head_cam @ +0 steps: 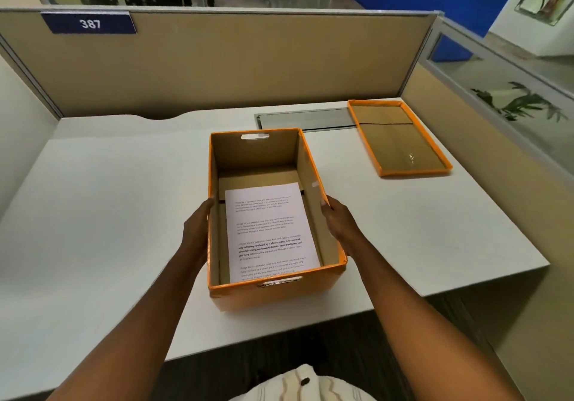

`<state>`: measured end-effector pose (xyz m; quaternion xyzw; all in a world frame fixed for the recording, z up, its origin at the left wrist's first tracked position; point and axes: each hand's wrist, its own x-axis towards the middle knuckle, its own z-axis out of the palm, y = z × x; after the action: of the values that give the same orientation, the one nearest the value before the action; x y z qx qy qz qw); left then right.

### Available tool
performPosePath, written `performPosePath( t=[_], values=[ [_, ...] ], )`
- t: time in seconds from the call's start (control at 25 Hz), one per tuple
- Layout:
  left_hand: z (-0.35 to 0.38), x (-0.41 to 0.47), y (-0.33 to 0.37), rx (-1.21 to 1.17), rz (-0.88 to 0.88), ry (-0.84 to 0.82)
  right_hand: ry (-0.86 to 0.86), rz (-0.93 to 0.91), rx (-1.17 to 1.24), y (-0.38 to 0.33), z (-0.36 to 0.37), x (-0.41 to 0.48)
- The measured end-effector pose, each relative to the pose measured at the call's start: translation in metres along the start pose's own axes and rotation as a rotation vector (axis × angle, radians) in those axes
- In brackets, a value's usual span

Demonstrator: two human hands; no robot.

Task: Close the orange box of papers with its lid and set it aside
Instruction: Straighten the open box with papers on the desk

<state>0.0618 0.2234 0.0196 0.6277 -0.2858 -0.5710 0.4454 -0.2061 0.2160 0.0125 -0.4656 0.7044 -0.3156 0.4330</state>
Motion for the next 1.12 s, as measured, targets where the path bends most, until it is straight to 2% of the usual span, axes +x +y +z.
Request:
performPosePath(
  t=[0.28,0.64,0.76,0.84,0.92,1.04,1.12],
  values=[
    [-0.004,0.01,-0.008,0.033,0.031,0.075,-0.009,-0.021,-0.04,0.004,0.011,0.012],
    [-0.001,0.021,-0.016,0.193,0.151,0.183,0.009,-0.041,-0.069,0.011,0.015,0.018],
    [-0.004,0.024,-0.021,0.347,0.284,0.206,0.007,-0.023,-0.054,0.011,0.015,0.018],
    [-0.007,0.024,-0.017,0.345,0.266,0.286,0.002,-0.009,-0.031,0.011,0.014,0.017],
    [-0.011,0.023,-0.011,0.481,0.269,0.374,-0.027,0.012,0.022,0.01,0.012,0.015],
    [-0.007,0.019,0.0,0.733,0.432,0.43,-0.137,0.067,0.123,0.009,0.003,0.015],
    [0.007,0.014,0.012,0.765,0.523,0.438,-0.159,0.082,0.12,0.011,-0.008,0.022]
  ],
)
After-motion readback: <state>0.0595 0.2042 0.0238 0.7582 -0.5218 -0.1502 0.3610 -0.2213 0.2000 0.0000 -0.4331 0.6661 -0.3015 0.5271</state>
